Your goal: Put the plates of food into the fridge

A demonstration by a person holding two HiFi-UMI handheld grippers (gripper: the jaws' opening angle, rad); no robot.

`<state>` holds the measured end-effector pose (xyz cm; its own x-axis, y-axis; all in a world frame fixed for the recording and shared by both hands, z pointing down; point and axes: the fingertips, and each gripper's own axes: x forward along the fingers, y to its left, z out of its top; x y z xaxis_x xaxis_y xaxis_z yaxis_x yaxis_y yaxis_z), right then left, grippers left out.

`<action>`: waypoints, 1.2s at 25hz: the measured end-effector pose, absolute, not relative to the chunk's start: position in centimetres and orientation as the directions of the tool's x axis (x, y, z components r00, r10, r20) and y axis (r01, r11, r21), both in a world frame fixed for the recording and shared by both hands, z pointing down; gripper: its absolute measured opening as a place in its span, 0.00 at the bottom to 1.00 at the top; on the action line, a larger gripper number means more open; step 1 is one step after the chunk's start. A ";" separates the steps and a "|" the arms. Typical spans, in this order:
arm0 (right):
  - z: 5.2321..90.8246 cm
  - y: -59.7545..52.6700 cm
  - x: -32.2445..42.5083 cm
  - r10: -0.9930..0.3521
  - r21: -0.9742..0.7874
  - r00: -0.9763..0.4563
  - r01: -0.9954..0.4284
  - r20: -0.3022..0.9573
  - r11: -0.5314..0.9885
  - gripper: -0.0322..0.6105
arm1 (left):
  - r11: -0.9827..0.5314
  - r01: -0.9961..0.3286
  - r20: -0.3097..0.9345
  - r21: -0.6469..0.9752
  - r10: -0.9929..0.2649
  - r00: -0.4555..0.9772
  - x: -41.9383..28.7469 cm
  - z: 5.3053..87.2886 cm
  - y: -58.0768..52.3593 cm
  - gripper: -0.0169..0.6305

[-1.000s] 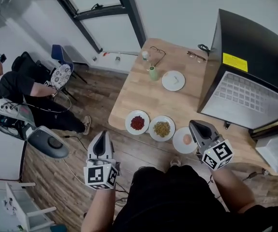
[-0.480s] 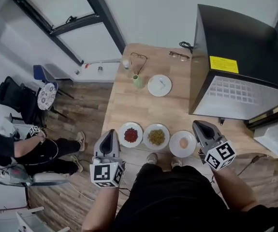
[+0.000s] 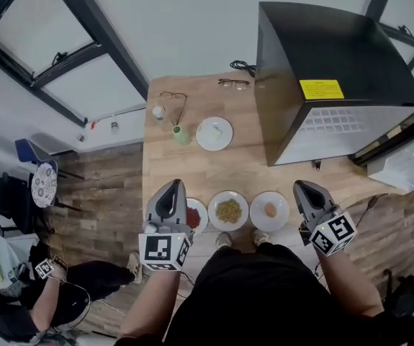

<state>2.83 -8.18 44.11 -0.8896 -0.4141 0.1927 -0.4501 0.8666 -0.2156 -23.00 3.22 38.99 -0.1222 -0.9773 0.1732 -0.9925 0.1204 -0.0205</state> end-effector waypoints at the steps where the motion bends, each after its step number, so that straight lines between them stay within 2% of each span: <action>1: 44.3 -7.8 3.2 -0.426 -0.209 -0.884 -0.462 0.194 0.862 0.08 | 0.083 -0.996 0.167 -0.026 -0.982 -0.087 -22.6 39.2 2.4 0.03; 6: 45.6 -6.1 6.3 -0.565 -0.233 -0.789 -0.612 0.241 0.755 0.08 | -0.092 -0.996 0.189 0.008 -0.978 0.091 -20.5 42.2 -0.7 0.03; 14: 49.8 -2.9 8.8 -0.693 -0.337 -0.657 -0.751 0.295 0.568 0.08 | -0.261 -0.965 0.207 0.008 -0.944 0.257 -18.3 44.4 -1.9 0.03; 26: 59.0 2.3 9.9 -0.695 -0.436 -0.604 -0.786 0.390 0.439 0.08 | -0.338 -0.941 0.269 -0.014 -0.908 0.322 -17.5 47.2 -0.2 0.03; 30: 62.2 2.4 10.7 -0.723 -0.541 -0.573 -0.776 0.386 0.326 0.09 | -0.340 -0.940 0.294 -0.027 -0.902 0.317 -18.1 48.2 -0.1 0.03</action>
